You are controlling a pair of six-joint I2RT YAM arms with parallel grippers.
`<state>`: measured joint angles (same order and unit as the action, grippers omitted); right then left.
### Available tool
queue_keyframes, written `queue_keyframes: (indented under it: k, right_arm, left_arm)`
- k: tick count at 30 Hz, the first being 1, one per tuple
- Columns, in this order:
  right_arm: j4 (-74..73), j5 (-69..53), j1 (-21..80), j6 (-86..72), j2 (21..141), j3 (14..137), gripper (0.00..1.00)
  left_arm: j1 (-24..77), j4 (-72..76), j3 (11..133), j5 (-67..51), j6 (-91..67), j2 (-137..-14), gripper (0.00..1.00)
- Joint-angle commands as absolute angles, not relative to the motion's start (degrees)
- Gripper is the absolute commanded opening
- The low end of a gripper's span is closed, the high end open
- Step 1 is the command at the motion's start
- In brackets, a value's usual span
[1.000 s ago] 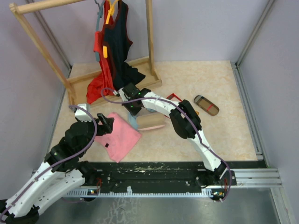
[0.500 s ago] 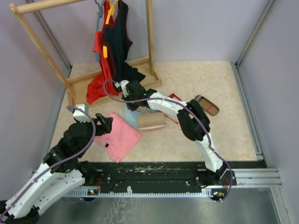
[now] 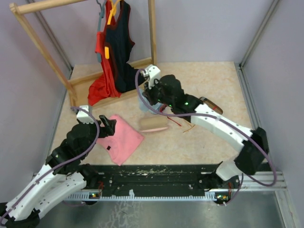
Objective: Organize the sunglasses
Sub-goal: Place the glasses cleaning cloth at the center of the board.
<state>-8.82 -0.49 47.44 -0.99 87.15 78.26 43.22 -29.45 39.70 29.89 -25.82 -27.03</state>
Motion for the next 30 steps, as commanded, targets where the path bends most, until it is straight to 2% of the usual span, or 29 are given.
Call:
queue_keyframes:
  k: [1,9,16,19,23,27,30]
  right_arm:
    - [-15.2,0.0,47.3,0.8,75.4,73.6,0.00]
    - [-32.0,-6.8,47.4,3.8,59.8,64.2,0.00]
    - [-39.1,-28.0,48.3,10.4,54.1,60.1,0.00]
    - [-37.9,-33.6,48.5,12.1,57.6,57.5,0.00]
    - [-36.1,-35.6,49.2,16.0,69.2,56.6,0.00]
    - [-32.3,-31.2,49.4,18.8,79.7,58.6,0.00]
    - [-27.5,-26.5,49.9,17.9,83.6,60.0,0.07]
  left_arm:
    - [42.9,-27.8,39.6,27.1,-25.1,-29.1,0.84]
    - [42.9,-22.9,36.3,22.6,-28.1,-31.1,0.84]
    - [42.9,-22.9,35.8,23.3,-29.6,-30.9,0.83]
    - [42.9,-24.1,36.1,24.5,-29.5,-30.3,0.83]
    - [42.9,-25.9,36.6,25.4,-30.1,-29.4,0.83]
    - [42.9,-27.5,36.6,26.2,-30.8,-28.4,0.83]
    - [42.9,-28.5,36.6,26.9,-31.1,-27.6,0.83]
